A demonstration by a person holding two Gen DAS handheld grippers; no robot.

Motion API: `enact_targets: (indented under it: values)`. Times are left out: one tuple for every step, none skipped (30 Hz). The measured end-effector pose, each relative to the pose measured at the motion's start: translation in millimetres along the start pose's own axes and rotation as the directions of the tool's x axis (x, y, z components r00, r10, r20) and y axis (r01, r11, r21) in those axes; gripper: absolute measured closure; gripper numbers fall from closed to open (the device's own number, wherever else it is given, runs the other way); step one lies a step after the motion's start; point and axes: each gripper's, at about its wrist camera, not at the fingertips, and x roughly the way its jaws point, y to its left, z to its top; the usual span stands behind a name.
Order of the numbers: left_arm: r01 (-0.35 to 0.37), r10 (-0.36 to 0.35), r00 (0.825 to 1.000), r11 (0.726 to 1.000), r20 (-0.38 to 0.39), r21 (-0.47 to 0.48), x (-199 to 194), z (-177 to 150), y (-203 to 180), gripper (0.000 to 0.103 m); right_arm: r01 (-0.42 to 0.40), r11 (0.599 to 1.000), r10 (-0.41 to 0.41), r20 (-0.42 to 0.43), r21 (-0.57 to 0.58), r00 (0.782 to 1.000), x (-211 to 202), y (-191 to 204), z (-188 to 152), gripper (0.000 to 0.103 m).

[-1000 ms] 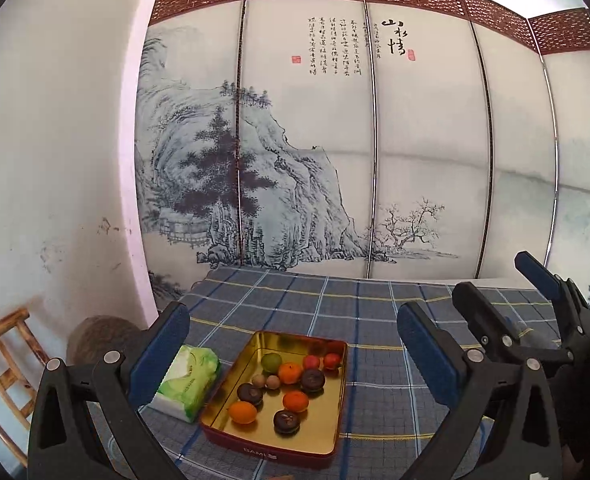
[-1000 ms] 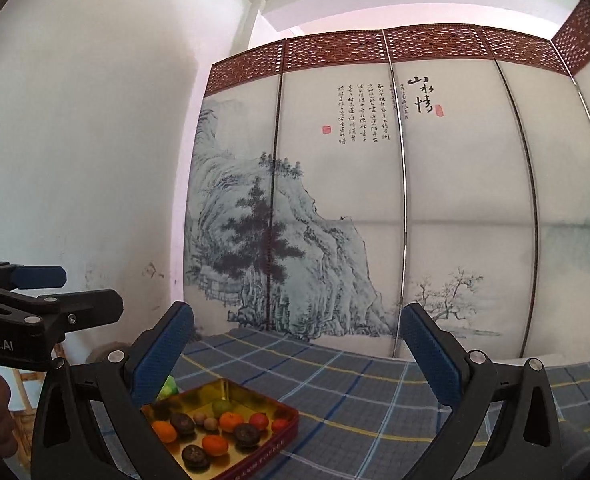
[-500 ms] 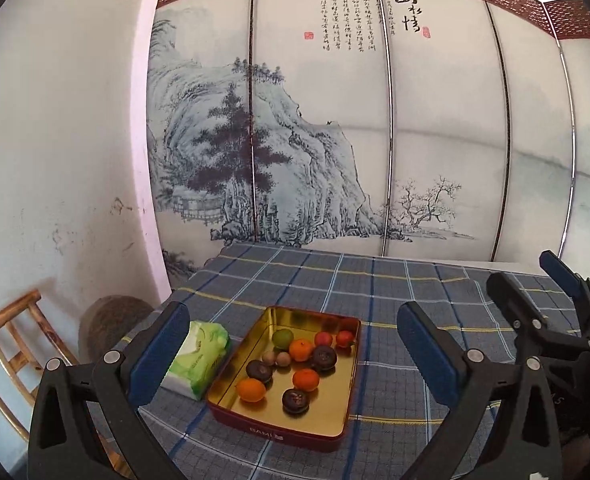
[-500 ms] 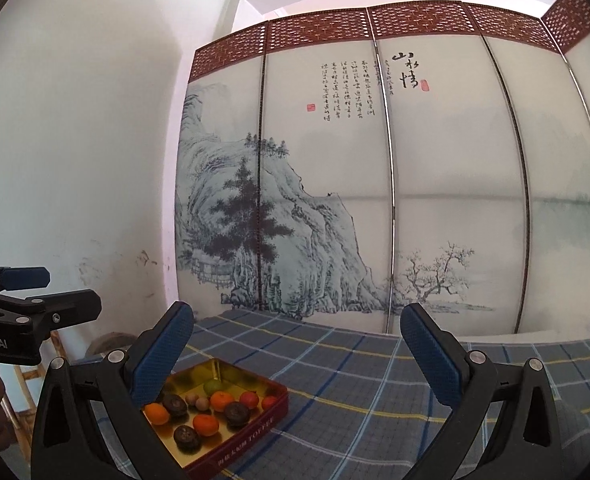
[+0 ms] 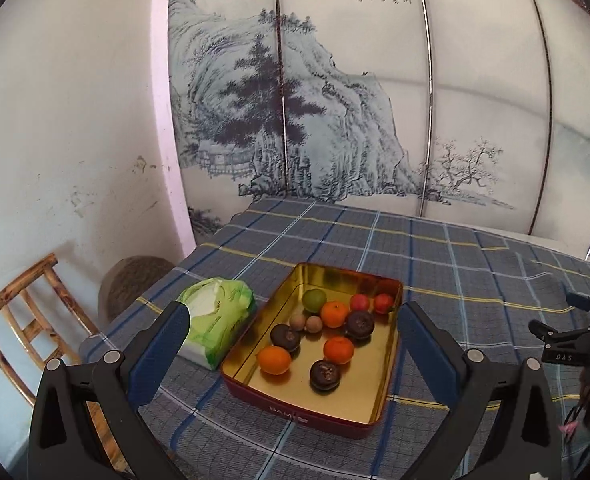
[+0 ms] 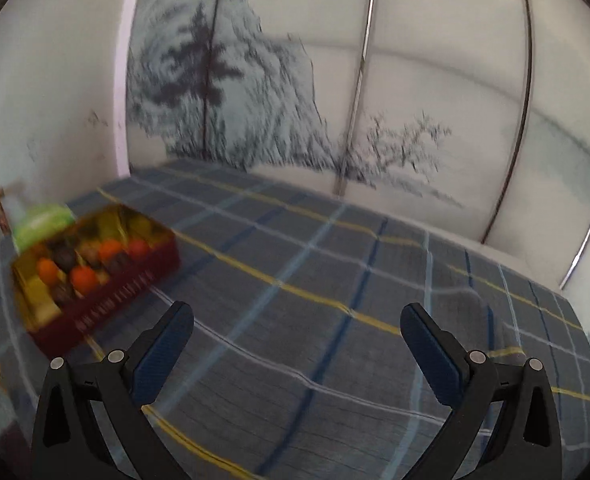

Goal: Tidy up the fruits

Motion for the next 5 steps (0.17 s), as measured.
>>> enact_targets:
  values:
    - [-0.001, 0.001, 1.0, 1.0, -0.009, 0.001, 1.9, -0.4, -0.9, 0.0, 0.01, 1.0, -0.011, -0.087, -0.003, 0.996, 23.9, -18.8, -6.7, 0.0]
    - [-0.003, 0.003, 1.0, 1.0, -0.015, 0.004, 3.5, 0.2, -2.0, 0.0, 0.018, 1.0, -0.018, -0.15, -0.002, 0.989, 39.0, -31.8, -13.9, 0.0]
    - [-0.015, 0.016, 1.0, 1.0, -0.02, 0.008, 4.8, 0.7, -3.7, 0.0, 0.029, 1.0, -0.029, -0.229, -0.002, 0.973, 59.3, -47.1, -20.1, 0.0]
    - [-0.031, 0.031, 0.999, 0.999, -0.023, 0.016, 5.8, 1.3, -6.0, 0.0, 0.037, 0.999, -0.035, -0.267, 0.0, 0.963, 71.0, -58.2, -25.3, 0.0]
    - [-0.039, 0.039, 0.999, 0.999, -0.028, 0.025, 6.6, 2.3, -7.8, 0.0, 0.042, 0.999, -0.04, -0.308, 0.0, 0.951, 85.1, -70.9, -31.0, 0.0]
